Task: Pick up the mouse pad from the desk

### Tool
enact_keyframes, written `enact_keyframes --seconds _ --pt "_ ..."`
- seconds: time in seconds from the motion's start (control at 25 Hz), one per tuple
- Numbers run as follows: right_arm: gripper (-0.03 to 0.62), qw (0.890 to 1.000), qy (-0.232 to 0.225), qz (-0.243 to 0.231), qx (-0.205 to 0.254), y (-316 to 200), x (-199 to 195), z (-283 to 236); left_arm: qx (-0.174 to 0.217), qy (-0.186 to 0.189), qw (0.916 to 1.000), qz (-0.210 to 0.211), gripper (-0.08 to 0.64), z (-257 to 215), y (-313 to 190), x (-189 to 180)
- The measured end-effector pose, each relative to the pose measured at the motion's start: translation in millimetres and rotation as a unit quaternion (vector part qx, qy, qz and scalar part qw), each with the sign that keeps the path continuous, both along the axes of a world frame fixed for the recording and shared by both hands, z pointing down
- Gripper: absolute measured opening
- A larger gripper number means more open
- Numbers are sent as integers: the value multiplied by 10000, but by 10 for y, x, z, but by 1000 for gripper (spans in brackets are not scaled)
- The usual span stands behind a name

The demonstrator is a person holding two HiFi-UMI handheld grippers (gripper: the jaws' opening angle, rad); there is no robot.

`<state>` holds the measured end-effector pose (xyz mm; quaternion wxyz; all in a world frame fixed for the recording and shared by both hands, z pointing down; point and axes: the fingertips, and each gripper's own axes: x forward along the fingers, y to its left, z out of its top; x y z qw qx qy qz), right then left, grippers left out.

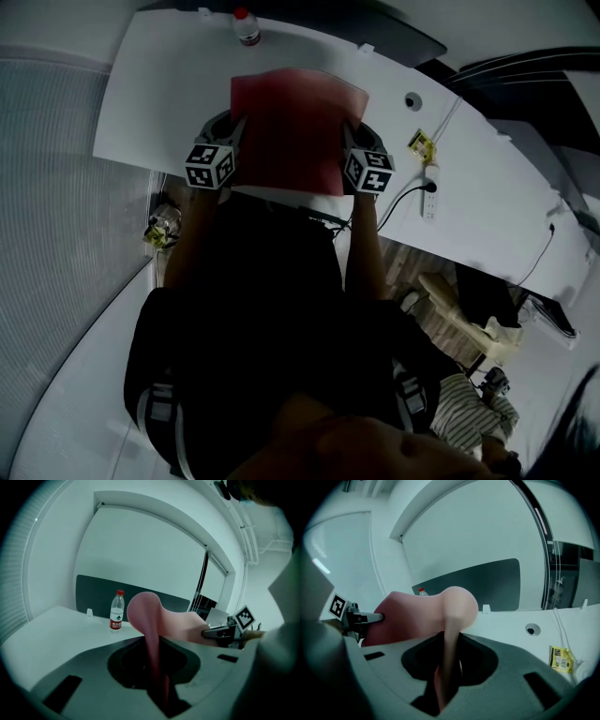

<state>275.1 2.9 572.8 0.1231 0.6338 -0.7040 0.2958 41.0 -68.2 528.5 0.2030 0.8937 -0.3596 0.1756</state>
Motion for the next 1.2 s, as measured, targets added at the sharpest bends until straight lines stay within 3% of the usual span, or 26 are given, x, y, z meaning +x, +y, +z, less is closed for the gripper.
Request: enact_keyframes --seconds 0.52,0.88,1.2 --pt "59 9981 375 476 142 157 -68 -301 5 268 9973 683 46 -173 -23 13" --pt "55 9947 555 773 401 265 -168 -628 329 447 9922 1113 46 -464 -25 27" --pt "52 9912 642 1007 571 334 -208 -815 553 617 9888 1242 46 -653 -74 6"
